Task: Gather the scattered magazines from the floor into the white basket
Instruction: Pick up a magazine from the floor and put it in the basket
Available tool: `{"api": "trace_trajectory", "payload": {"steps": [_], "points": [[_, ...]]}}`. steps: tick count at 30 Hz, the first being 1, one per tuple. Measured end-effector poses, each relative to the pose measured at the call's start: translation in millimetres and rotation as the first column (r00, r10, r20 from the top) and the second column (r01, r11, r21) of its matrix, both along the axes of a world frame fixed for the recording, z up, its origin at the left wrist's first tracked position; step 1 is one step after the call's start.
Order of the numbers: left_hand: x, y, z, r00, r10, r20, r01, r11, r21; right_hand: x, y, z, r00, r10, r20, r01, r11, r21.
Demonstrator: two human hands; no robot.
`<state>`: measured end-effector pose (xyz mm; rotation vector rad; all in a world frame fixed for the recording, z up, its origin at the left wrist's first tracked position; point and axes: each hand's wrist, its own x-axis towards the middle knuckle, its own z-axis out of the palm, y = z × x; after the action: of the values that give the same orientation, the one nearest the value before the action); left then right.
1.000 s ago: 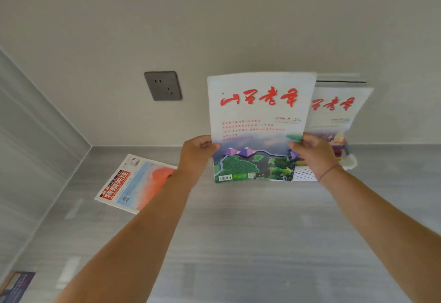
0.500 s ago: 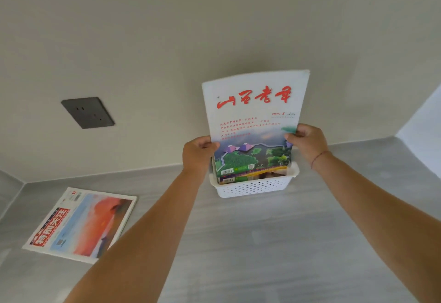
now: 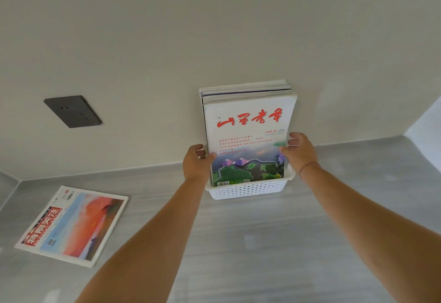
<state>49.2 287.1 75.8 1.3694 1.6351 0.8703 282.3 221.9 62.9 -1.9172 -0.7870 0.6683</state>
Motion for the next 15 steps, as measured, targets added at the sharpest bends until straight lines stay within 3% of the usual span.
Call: {"api": "trace_trajectory", "payload": {"steps": [9, 12, 15], "points": [[1, 5, -3, 0.999, -0.036, 0.003, 0.036, 0.999, -0.039, -5, 6, 0, 0.993, 0.098, 0.06, -0.096, 0.995, -0.028], [-9, 4, -6, 0.999, -0.014, 0.053, 0.017, 0.998, -0.06, -21, 1, 1, 0.988, -0.011, 0.155, 0.016, 0.999, -0.033], [-36, 2, -11, 0.994, 0.031, 0.105, -0.025, 0.998, -0.058, -55, -4, 9, 0.932, -0.164, 0.322, 0.143, 0.986, 0.088]]}}
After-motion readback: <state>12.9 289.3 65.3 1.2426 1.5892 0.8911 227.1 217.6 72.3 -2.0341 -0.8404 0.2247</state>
